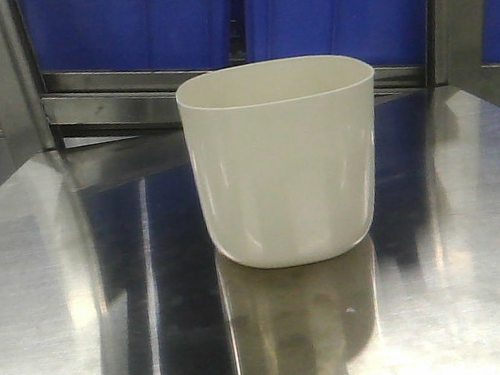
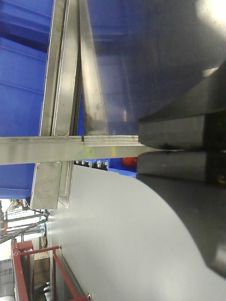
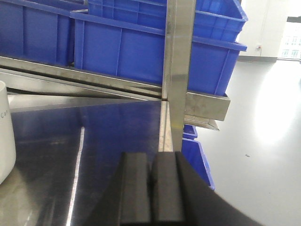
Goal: Move white bin to right shelf second layer
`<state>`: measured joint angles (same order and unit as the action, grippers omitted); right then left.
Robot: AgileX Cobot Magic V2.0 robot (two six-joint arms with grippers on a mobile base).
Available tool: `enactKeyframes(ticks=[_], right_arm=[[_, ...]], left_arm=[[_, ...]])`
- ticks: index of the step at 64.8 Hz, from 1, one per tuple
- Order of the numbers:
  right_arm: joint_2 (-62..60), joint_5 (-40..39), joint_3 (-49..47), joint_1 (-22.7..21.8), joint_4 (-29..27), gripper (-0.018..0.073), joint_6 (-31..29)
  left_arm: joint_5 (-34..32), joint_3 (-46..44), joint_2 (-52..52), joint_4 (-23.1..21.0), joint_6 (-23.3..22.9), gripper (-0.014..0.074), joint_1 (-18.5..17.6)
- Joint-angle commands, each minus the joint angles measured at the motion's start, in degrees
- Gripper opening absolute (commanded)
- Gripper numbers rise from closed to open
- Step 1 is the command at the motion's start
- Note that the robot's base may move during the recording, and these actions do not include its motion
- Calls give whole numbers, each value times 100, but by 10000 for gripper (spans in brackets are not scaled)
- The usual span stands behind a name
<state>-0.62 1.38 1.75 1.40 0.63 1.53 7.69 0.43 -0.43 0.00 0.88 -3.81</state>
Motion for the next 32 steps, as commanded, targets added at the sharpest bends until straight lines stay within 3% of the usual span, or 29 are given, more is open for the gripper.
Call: enactKeyframes(ticks=[1,32], right_arm=[[-114,-497,-97,-21,73,49,-4],[-114,-497,-97,-21,73,49,-4]], left_arm=[[-493,211,-92,0,-17,85,-9],[-493,211,-92,0,-17,85,-9]])
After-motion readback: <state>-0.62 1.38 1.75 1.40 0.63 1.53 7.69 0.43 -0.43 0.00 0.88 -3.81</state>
